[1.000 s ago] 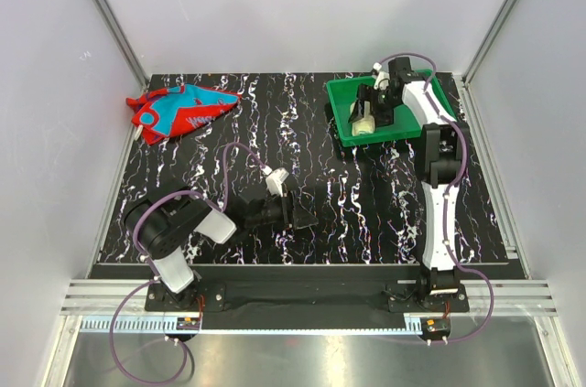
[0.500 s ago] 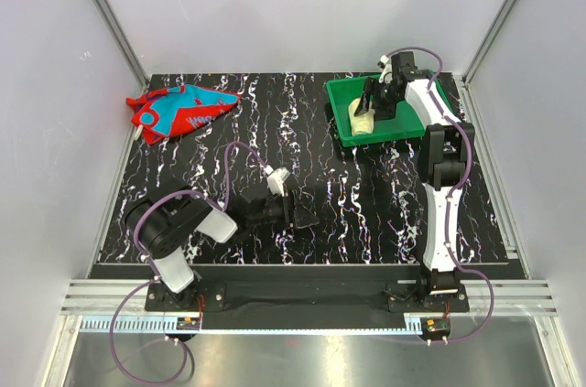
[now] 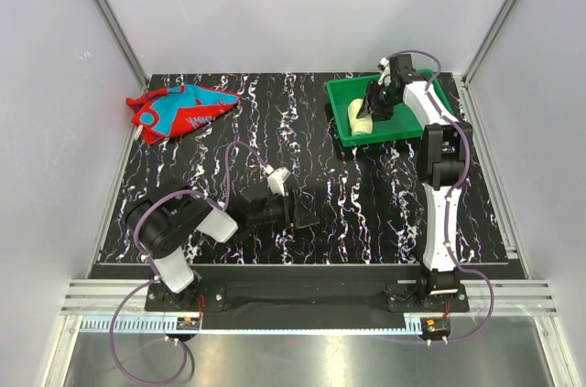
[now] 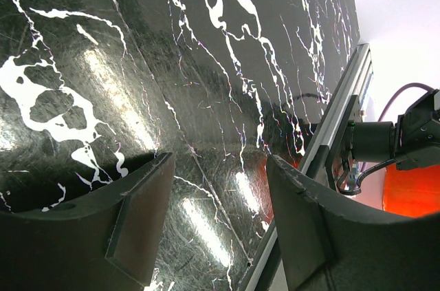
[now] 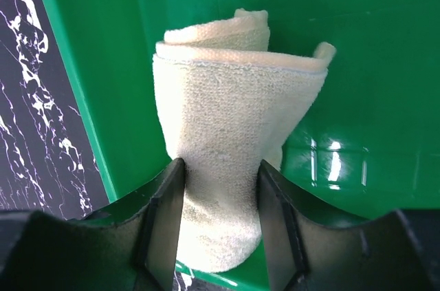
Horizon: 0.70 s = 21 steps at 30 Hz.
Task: Roll the towels
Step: Place the rolled towel into the container
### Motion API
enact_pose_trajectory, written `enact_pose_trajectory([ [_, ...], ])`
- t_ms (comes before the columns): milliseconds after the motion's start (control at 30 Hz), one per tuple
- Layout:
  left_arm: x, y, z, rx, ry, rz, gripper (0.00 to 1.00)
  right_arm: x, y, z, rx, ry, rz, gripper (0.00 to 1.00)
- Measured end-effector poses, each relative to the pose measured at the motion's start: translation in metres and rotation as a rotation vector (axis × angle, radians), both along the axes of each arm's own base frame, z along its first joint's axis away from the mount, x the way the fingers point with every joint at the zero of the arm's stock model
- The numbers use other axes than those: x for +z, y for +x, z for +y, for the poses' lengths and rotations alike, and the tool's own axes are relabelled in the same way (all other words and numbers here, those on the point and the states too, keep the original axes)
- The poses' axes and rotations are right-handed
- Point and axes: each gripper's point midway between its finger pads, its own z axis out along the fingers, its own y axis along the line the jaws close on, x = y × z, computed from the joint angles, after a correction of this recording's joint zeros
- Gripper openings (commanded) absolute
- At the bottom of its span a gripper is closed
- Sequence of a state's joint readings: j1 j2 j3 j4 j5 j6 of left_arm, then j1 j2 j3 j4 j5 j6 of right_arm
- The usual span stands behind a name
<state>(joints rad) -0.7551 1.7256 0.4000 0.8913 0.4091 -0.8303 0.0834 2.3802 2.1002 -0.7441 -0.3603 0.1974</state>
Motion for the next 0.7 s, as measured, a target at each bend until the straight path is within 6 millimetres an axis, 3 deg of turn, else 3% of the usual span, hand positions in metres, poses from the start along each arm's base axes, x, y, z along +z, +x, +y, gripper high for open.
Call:
enact_pose_trajectory([
  [333,0.000,0.001,-0.001,-0.001,0.000,-0.002,0.63,-0.010,0.001,0.045,0.087,0.057,-0.003,0.50],
  [500,0.000,0.001,-0.001,-0.001,0.000,-0.002,0.63,-0.009,0.000,0.051,0.099,0.062,-0.005,0.69],
  [700,0.000,0.001,-0.001,0.000,0.000,-0.002,0.64,-0.013,-0.002,0.046,0.093,0.030,0.005,0.88],
])
